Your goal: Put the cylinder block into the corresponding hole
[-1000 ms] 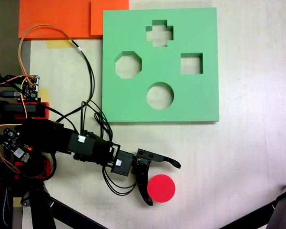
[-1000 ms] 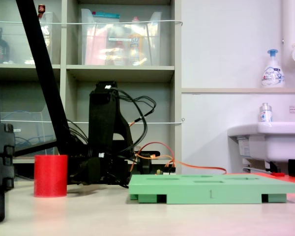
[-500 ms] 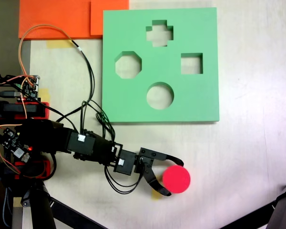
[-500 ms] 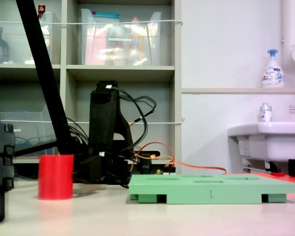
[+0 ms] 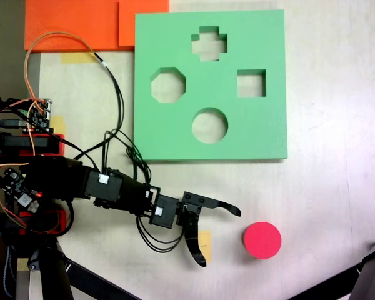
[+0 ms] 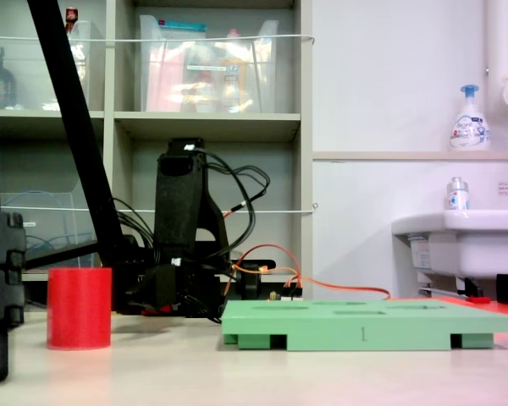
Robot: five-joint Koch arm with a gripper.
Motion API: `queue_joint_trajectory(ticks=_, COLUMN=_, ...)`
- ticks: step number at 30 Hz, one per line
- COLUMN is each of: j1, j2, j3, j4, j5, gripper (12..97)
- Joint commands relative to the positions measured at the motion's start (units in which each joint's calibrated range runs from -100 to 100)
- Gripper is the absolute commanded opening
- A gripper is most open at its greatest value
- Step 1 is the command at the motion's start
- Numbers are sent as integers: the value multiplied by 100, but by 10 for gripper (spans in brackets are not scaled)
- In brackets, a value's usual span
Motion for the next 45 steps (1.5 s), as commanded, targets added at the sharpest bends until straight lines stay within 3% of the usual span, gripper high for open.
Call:
queue_joint_trajectory(ticks=1, j1=29, j2=137, j3=341, j4=60, j5=-29, gripper=813)
queue_joint_trajectory(ticks=31, j1=161, j2=1743, j3=3950, j4=-2357, j5=10, gripper=804)
queue_joint_trajectory(ticks=35, j1=166, j2=1771, j3=4000, j4=-2376, j5=10, gripper=727)
queue_joint_trajectory(ticks=42, j1=181, j2=1729, j3=3950, j4=-2376, j5=10, gripper=468)
queue_joint_trajectory(ticks=45, j1=215, j2=1687, j3=3871, j4=-2366, j5=0, gripper=429)
